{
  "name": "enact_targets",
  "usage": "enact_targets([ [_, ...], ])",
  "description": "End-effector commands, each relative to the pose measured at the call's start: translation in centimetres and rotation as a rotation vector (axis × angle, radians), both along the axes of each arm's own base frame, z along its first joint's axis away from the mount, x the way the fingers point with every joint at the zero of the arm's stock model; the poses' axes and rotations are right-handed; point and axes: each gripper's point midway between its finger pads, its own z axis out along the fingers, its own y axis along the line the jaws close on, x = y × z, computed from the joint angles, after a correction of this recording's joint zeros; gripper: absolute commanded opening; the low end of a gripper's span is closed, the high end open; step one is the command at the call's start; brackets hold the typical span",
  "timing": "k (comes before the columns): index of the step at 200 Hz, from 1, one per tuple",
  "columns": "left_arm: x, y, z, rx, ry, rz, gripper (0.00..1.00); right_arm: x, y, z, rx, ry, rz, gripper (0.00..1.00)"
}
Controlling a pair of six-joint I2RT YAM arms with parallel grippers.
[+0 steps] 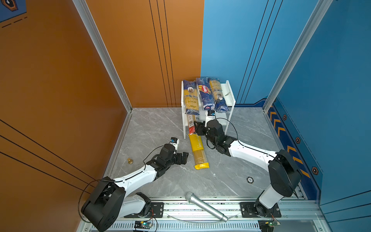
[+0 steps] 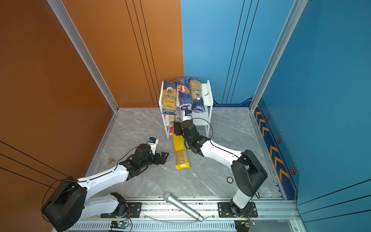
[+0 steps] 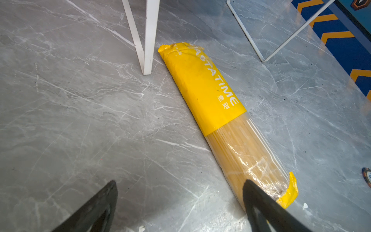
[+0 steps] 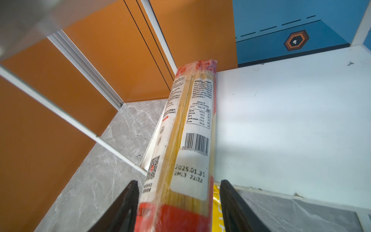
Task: Arrange pasta packages on shelves
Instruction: Place the pasta bag on the shelf.
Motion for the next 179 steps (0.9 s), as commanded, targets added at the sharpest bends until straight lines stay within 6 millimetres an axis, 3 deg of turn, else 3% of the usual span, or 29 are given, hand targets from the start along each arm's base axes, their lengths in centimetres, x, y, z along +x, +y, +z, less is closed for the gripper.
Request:
enact_targets([
  [1,-0.2,0.2,0.1,-0.009,-0.006,-0.002,0.98,-1.6,0.0,2.0,0.006,-0.041,0.057,0.63],
  [45,-0.2,0.2,0.3,-0.012,-0.008,-0.005,0.98,-4.6,-1.3,1.3,-0.030,-0.020,0.100,0.65],
  [90,-0.1,0.2,0.5,-0.015,-0.013,-0.005,0.98,-7.8,-2.5,-1.3,-0.085,0.046,0.172,0.67],
  [128,-0.2,0.2,0.4,-0.015,-0.010,-0.005,0.98,-10.1,-3.4,-5.4,-0.157,0.135,0.226,0.70],
  [179,-0.5,0.5,0.1,-0.012,-0.007,0.006,0.98,-11.5,-3.5,-10.2,-0.218,0.206,0.227,0.72],
])
